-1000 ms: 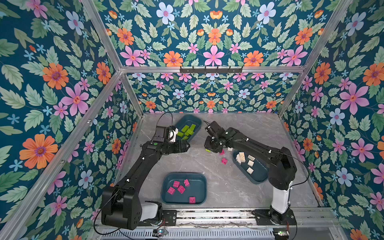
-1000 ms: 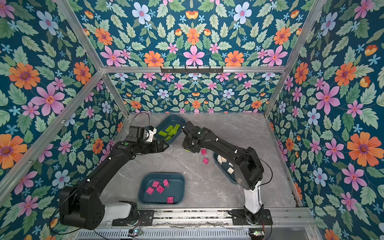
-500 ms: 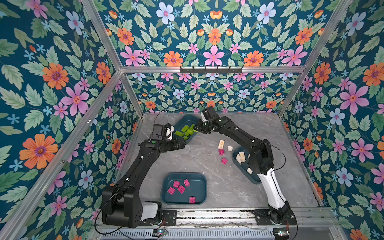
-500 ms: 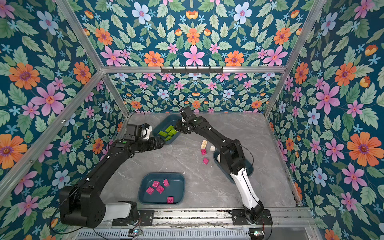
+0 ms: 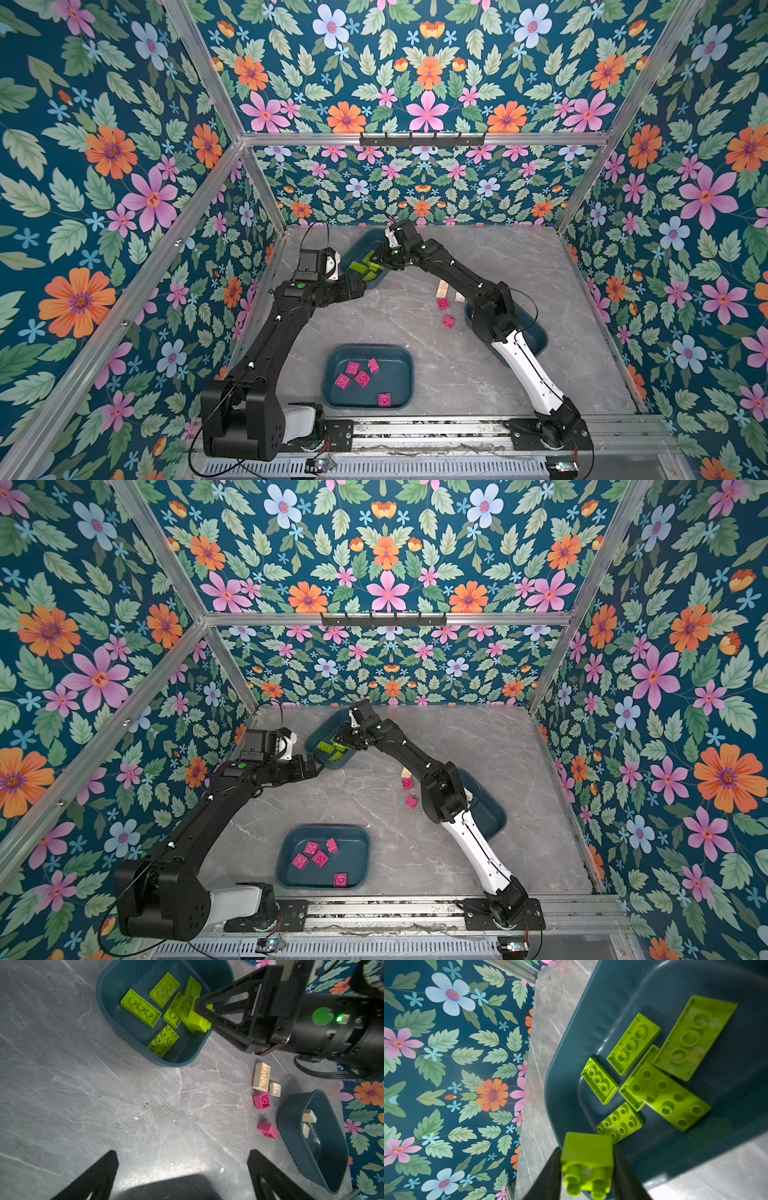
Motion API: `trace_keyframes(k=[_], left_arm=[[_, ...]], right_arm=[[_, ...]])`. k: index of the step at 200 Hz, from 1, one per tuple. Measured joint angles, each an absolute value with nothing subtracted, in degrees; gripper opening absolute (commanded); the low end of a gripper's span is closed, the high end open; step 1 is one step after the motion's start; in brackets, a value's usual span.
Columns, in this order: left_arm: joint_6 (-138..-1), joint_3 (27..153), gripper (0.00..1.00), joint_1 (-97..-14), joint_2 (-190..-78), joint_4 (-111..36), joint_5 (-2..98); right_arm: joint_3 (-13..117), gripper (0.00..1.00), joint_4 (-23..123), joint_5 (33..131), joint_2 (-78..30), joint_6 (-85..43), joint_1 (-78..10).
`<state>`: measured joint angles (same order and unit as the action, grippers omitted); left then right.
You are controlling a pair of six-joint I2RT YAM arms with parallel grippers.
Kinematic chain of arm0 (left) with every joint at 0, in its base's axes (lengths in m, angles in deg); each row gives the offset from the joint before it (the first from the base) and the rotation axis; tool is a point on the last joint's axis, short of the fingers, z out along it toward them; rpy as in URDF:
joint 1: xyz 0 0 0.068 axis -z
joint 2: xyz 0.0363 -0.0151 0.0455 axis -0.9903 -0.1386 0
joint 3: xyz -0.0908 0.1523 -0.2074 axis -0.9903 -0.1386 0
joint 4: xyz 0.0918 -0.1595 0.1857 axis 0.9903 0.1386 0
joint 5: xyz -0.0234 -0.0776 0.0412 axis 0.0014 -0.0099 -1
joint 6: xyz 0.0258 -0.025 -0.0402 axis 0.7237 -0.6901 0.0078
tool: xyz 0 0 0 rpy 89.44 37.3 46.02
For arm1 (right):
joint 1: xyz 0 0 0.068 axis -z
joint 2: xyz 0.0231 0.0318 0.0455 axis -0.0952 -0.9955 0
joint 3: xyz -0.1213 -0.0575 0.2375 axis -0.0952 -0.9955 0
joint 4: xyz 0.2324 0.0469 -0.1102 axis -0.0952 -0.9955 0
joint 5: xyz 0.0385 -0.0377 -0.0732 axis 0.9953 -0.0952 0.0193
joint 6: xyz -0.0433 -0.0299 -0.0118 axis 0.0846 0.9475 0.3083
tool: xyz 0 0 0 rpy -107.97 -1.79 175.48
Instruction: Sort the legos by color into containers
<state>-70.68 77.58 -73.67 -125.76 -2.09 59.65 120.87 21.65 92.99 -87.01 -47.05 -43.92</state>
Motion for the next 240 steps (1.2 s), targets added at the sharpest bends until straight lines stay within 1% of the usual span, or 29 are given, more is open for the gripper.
trace_keyframes(k=[21, 50, 97, 138, 153, 187, 213, 240], left_arm=[[-70.7, 77.6, 1.0, -73.7, -125.9, -2.0, 59.8], [-70.7, 77.6, 1.0, -73.8, -126.3, -2.0, 60.7], [-70.7, 76.8, 1.0, -73.8, -126.2, -2.3, 62.5], [-71.2, 75.0, 1.0, -73.8, -126.2, -3.7, 65.1], [-72.1, 75.0, 1.0, -73.8, -126.2, -4.2, 65.7], [-72.5, 75.4, 1.0, -73.8, -126.4, -4.6, 66.4], [-72.5, 75.6, 1.0, -73.8, -126.5, -4.7, 66.6], [-72.5, 75.7, 1.0, -73.8, -126.5, -4.7, 66.8]], right_arm=[[119.8, 0.57, 20.9, 92.9, -85.8, -46.4, -44.1], [116.0, 0.58, 19.2, 92.1, -80.2, -44.3, -43.4], [99.7, 0.64, 14.1, 88.7, -63.8, -37.7, -42.4], [86.8, 0.71, 5.6, 80.6, -53.5, -35.7, -39.1], [83.5, 0.73, 3.2, 77.2, -51.8, -35.7, -38.6], [78.5, 0.73, 0.9, 71.6, -51.2, -38.6, -37.5], [76.7, 0.74, 0.6, 69.2, -52.6, -42.5, -36.4], [76.7, 0.71, 1.4, 69.1, -55.5, -45.5, -36.4]])
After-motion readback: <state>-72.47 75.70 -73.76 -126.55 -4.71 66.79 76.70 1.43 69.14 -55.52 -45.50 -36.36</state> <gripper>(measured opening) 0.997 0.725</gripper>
